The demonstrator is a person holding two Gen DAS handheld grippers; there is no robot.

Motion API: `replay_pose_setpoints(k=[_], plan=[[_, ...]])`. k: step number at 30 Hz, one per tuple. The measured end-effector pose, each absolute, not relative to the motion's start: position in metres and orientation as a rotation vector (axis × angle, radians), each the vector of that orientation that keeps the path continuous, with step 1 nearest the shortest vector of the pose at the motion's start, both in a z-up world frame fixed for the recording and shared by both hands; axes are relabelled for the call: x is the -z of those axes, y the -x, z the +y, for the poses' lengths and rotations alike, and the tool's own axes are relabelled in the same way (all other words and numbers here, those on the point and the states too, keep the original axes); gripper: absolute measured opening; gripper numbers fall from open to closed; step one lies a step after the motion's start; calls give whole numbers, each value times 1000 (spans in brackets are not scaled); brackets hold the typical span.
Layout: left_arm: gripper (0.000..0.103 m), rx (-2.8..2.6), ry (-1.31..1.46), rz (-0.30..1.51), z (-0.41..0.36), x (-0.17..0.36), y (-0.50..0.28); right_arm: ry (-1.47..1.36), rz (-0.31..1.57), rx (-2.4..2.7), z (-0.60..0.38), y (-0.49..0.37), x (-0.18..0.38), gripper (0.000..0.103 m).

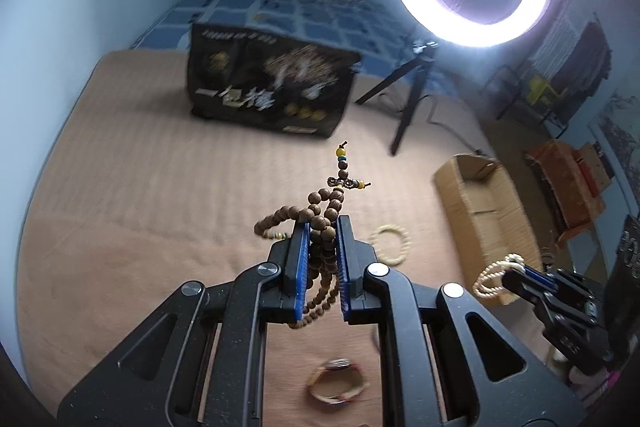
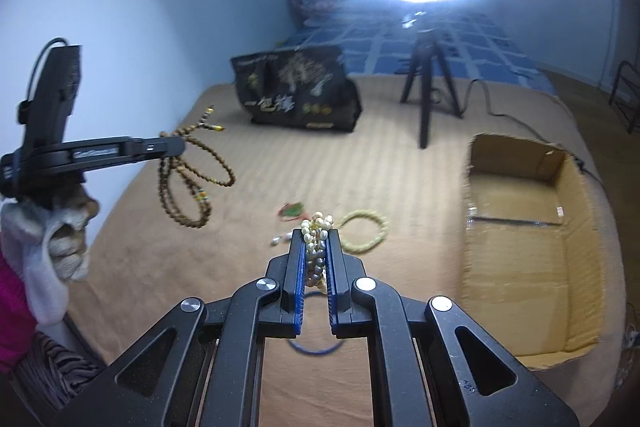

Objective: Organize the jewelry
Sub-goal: 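Lift the bead strand and pearl necklace and carry both over the cardboard box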

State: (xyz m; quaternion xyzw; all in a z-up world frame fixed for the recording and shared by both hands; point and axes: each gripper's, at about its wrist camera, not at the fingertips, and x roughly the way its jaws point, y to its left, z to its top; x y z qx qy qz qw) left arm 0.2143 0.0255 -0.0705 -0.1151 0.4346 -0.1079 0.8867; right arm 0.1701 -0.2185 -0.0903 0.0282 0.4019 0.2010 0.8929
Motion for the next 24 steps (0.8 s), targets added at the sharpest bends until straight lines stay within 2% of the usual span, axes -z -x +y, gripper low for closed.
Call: replay_pose_setpoints(k=[15,24], plan=[[11,444,208,846,-95,28,-228,-131,820,-205,-326,-170,87,8],[11,508,164,870,-173,37,-256,-163,844,-102,-371,-179,99,8]])
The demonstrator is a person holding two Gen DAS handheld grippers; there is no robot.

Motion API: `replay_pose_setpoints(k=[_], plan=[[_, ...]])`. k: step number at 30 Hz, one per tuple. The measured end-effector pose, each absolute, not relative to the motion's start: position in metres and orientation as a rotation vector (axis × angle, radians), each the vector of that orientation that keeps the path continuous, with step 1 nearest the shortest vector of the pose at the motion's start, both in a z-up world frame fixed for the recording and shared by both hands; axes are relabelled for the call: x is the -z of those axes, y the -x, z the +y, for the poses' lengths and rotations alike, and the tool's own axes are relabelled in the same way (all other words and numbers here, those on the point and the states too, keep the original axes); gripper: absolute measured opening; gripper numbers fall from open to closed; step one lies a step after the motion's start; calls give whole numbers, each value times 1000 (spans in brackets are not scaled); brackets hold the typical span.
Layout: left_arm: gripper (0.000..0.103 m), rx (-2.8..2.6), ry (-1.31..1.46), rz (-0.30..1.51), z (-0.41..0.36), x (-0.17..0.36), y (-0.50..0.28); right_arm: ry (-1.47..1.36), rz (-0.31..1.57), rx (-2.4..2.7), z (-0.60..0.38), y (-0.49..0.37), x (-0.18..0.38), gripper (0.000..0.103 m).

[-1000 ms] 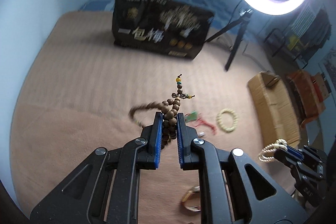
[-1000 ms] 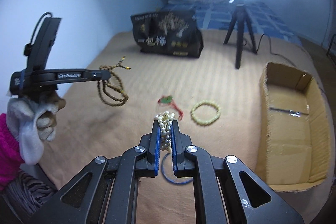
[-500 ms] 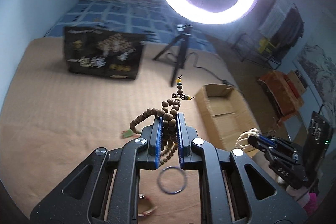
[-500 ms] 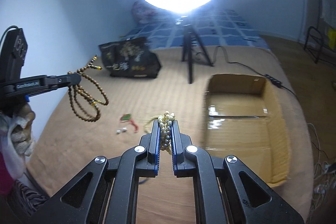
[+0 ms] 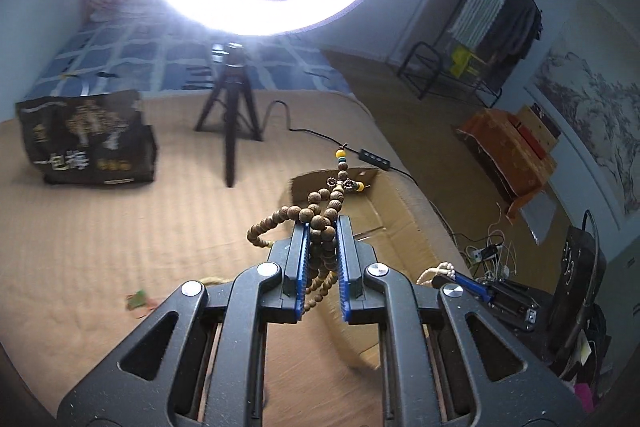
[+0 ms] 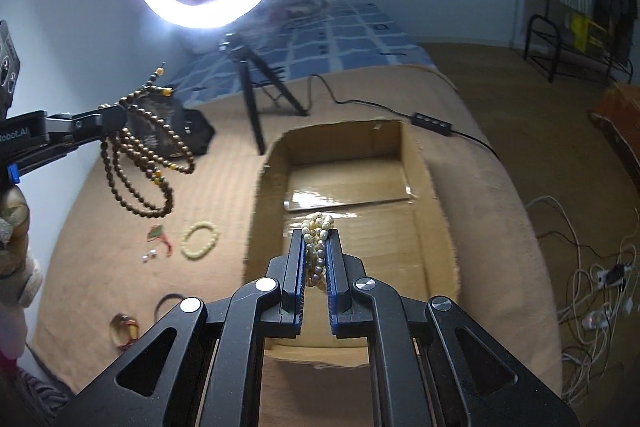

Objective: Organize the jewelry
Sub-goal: 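Lift the bead strand and pearl necklace and carry both over the cardboard box, then open both tools to drop the beads and pearls into the box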

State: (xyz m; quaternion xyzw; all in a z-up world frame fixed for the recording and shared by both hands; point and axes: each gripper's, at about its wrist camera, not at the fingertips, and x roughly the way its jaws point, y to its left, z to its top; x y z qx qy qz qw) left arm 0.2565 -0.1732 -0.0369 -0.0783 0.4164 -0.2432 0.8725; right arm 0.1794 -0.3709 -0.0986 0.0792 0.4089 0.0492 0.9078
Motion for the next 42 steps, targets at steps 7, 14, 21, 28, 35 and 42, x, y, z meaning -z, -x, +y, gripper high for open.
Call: replay_pose_setpoints(k=[7,14,21,28,35,42], plan=[[11,535,141,921,-225,63,-280,-184,869,-65,-393,-180,107,8],[11,533,119,966,-254,85,-292,-230,888,-39,-408,-188,115,8],[11,546,117,1004,-261,93,-295,-213,898,-38,-405,-190,117,8],[39,521,67,982,-260,89,-289,-196,894,11,-405,-191,116,51],[39,510,47,961,-252,82,-282,-185,868,9,-402,-190,110,54],[39,492,50,940,-234,71,-275,-177,861,6,-398,-187,107,54]])
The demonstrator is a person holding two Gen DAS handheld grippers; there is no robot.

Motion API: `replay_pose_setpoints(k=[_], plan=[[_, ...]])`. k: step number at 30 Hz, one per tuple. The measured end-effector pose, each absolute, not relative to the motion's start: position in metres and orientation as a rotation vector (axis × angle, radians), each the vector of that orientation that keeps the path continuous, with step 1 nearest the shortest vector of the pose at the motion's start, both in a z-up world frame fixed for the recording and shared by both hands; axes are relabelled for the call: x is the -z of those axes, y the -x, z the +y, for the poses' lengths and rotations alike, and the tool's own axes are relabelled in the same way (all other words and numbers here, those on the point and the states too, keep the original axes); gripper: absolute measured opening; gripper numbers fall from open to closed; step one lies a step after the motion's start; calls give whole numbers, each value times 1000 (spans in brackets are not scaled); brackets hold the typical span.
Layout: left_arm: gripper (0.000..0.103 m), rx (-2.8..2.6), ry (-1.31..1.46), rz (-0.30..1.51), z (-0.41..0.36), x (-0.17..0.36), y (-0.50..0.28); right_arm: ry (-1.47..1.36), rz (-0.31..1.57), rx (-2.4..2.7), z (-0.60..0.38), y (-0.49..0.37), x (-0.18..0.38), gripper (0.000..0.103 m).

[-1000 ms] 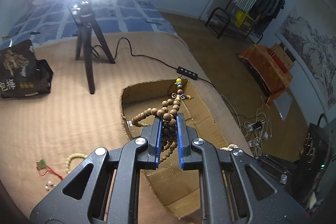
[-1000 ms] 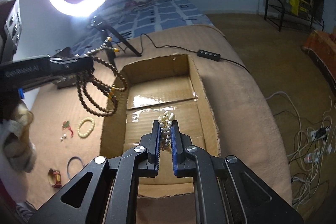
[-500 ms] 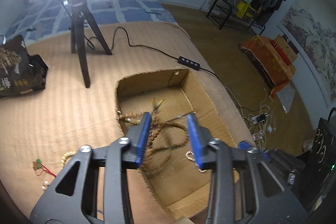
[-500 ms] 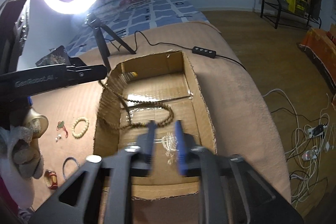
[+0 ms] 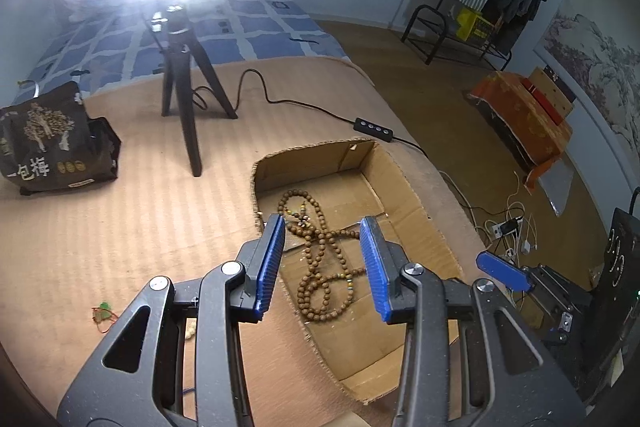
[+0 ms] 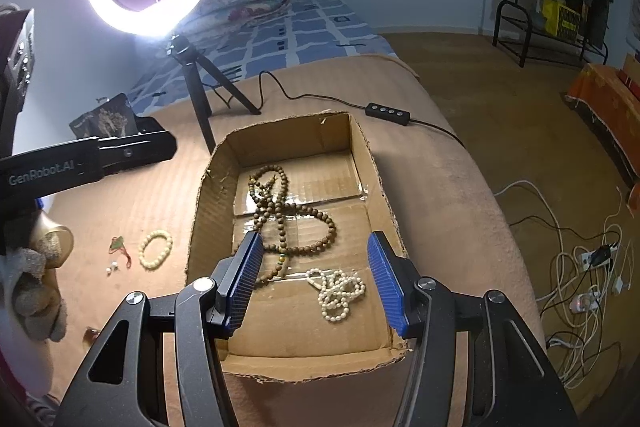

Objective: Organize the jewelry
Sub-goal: 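Open both tools to drop the beads and pearls into the box, then grasp a pearl earring with the left tool while the right tool grasps the blue bangle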

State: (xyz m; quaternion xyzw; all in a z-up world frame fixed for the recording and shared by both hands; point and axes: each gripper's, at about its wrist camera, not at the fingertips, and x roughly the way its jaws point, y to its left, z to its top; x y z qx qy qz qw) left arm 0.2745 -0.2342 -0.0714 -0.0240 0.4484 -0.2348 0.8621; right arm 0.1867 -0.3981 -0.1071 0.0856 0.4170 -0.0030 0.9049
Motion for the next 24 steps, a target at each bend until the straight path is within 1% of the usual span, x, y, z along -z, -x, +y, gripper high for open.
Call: replay_pose_setpoints(k=[10,11,12,14,18,24], plan=[[39,423,84,830,-168,41,-262,-191,812,-19,-383,-187,92,54],[42,411,89,813,-157,38,-260,-191,806,-25,-380,-188,90,54],[50,396,93,801,-146,35,-258,-191,798,-33,-375,-188,88,55],[58,366,101,780,-125,31,-255,-189,784,-49,-367,-189,85,65],[59,311,104,783,-87,31,-250,-167,766,-85,-346,-192,81,67],[59,255,95,823,-40,49,-244,-130,775,-150,-314,-196,83,67]])
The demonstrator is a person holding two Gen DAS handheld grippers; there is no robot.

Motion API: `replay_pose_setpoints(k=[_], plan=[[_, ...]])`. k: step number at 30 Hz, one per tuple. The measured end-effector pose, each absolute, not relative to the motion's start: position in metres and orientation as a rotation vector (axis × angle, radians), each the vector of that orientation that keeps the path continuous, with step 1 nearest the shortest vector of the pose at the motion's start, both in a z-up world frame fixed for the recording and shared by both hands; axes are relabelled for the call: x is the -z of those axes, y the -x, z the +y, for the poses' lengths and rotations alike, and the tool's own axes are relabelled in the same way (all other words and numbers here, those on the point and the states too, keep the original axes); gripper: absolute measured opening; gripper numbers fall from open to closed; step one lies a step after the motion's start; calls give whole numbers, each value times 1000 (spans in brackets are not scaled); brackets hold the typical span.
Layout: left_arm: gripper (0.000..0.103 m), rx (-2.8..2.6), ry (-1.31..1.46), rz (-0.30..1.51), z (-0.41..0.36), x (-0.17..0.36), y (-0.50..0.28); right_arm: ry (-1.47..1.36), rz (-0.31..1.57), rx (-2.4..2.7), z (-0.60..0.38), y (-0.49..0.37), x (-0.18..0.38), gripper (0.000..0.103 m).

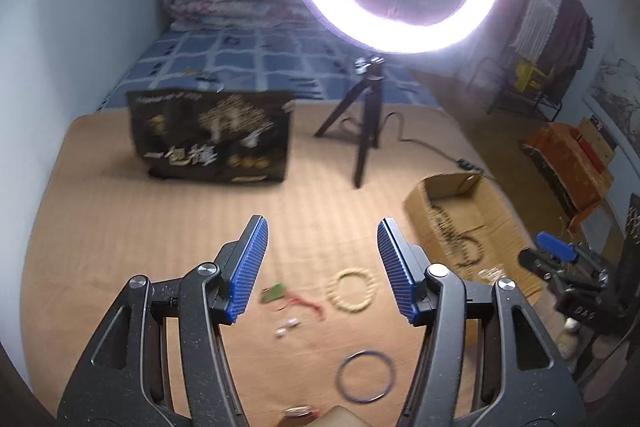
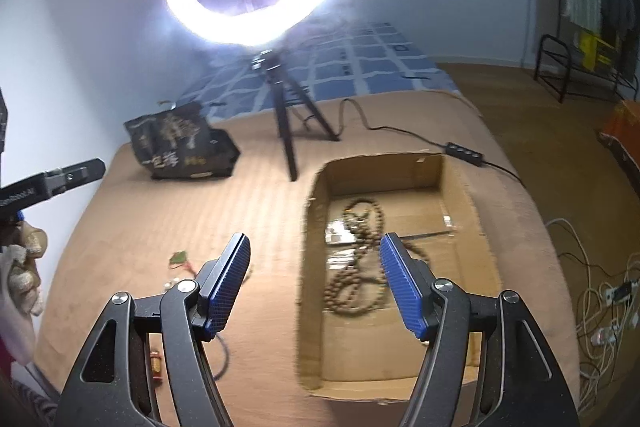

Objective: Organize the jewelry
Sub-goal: 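Grasp a pearl earring with the left tool while the right tool grasps the blue bangle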

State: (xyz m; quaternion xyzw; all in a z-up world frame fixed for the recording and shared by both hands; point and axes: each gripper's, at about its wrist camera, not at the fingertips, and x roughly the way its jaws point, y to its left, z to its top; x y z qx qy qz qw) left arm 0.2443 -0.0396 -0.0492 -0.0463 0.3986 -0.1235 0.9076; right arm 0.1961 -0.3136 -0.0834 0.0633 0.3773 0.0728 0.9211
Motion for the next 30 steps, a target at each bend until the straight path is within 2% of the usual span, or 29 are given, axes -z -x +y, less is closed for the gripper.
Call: replay_pose_setpoints(k=[14,19,21,30], plan=[[58,274,113,1002,1,137,-239,28,890,-301,-244,-187,118,67],[49,302,103,1063,-2,162,-239,86,947,-333,-223,-184,141,67],[41,317,86,1083,-5,171,-238,90,980,-356,-218,-183,150,67],[30,375,30,1151,-22,199,-233,117,1079,-389,-204,-183,177,67]])
